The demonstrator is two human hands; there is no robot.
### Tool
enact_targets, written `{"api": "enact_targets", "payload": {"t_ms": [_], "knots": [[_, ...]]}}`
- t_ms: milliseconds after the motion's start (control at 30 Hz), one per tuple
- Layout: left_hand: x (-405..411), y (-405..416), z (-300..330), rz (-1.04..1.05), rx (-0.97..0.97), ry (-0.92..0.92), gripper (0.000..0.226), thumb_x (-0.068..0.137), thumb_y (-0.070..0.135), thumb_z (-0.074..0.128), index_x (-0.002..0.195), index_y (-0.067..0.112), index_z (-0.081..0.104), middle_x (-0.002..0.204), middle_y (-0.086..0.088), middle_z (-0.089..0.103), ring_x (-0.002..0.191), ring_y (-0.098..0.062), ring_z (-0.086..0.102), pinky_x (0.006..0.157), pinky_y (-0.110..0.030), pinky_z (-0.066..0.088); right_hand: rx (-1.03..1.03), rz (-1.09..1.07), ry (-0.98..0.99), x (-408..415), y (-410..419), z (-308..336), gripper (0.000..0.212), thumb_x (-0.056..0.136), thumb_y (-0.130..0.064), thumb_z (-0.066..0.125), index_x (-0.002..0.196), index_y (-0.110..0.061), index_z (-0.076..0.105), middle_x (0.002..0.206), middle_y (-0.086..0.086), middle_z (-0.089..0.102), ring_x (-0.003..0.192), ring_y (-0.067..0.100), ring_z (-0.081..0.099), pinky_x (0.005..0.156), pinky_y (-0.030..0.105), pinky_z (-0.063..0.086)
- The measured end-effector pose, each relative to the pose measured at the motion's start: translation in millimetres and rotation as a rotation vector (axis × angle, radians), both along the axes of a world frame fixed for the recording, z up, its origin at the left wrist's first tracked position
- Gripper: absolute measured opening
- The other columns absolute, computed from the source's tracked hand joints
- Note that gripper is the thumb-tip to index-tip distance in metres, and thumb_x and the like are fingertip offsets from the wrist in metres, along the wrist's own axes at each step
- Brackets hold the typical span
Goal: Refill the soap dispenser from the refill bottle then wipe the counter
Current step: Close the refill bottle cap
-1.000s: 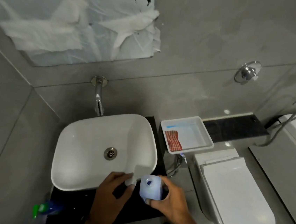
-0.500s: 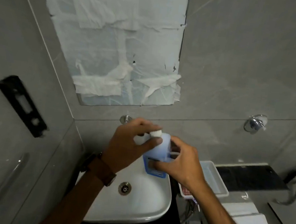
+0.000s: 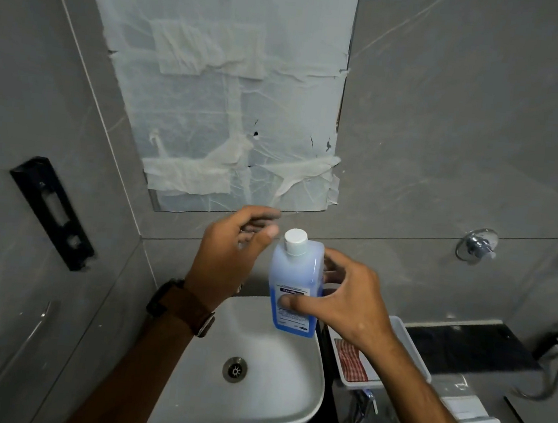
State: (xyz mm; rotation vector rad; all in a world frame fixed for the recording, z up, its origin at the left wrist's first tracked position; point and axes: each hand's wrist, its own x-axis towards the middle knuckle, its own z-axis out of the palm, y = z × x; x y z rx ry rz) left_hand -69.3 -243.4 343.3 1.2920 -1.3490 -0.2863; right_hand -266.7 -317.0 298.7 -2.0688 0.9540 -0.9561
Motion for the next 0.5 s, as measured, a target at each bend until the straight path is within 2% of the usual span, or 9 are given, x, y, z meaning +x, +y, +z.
{"api": "enact_targets", "payload": {"t_ms": [100, 167, 267, 367, 433, 500], "knots": [[-10, 2, -1, -0.092, 0.068, -0.061, 0.027, 0.083, 0.045, 0.064, 0.11, 0.041, 0.066, 0.107, 0.018, 0.072, 0.103, -0.008, 0.067, 0.086, -0.018, 0.051, 0.0, 0.012, 0.02, 1, 0, 1, 0.08, 0.052, -0.063, 0.094, 0.123, -0.036, 0.069, 0.104, -0.017, 0.078, 0.089, 0.003, 0.074, 0.077, 0.023, 0.065], [-12, 1, -1, -0.088, 0.072, -0.141, 0.035, 0.081, 0.047, 0.069, 0.115, 0.044, 0.062, 0.115, 0.019, 0.07, 0.11, -0.009, 0.064, 0.092, -0.023, 0.051, -0.006, 0.017, 0.027, 1, 1, 2, 0.077, 0.054, -0.061, 0.095, 0.122, -0.037, 0.068, 0.104, -0.019, 0.076, 0.09, 0.003, 0.073, 0.076, 0.019, 0.064], [-8, -1, -2, -0.064, 0.039, -0.061, 0.038, 0.081, 0.033, 0.076, 0.117, 0.033, 0.066, 0.116, 0.015, 0.07, 0.109, -0.009, 0.065, 0.092, -0.025, 0.053, -0.01, 0.023, 0.029, -1, 1, 3, 0.079, 0.055, -0.061, 0.094, 0.125, -0.037, 0.066, 0.103, -0.02, 0.074, 0.091, 0.004, 0.073, 0.075, 0.018, 0.063], [-3, -2, -8, -0.001, 0.004, 0.049, 0.033, 0.084, 0.018, 0.076, 0.115, 0.024, 0.069, 0.109, 0.009, 0.072, 0.101, -0.011, 0.068, 0.086, -0.021, 0.054, 0.006, 0.02, -0.005, -3, 1, 1, 0.079, 0.054, -0.057, 0.096, 0.125, -0.038, 0.067, 0.099, -0.027, 0.072, 0.09, -0.001, 0.072, 0.071, 0.009, 0.059], [-2, 1, -12, -0.03, 0.014, 0.078, 0.03, 0.083, 0.022, 0.075, 0.113, 0.023, 0.07, 0.105, 0.01, 0.074, 0.099, -0.01, 0.07, 0.085, -0.02, 0.054, 0.0, 0.024, 0.002, -3, 0, -1, 0.079, 0.055, -0.056, 0.096, 0.125, -0.037, 0.067, 0.1, -0.025, 0.072, 0.092, -0.002, 0.072, 0.072, 0.008, 0.058], [-7, 4, -15, -0.083, 0.033, 0.016, 0.037, 0.079, 0.034, 0.075, 0.114, 0.022, 0.07, 0.107, 0.01, 0.074, 0.103, -0.014, 0.07, 0.087, -0.023, 0.055, 0.004, 0.04, 0.007, -3, 0, -4, 0.082, 0.053, -0.06, 0.093, 0.127, -0.035, 0.068, 0.105, -0.019, 0.075, 0.093, 0.003, 0.074, 0.077, 0.016, 0.062]]}}
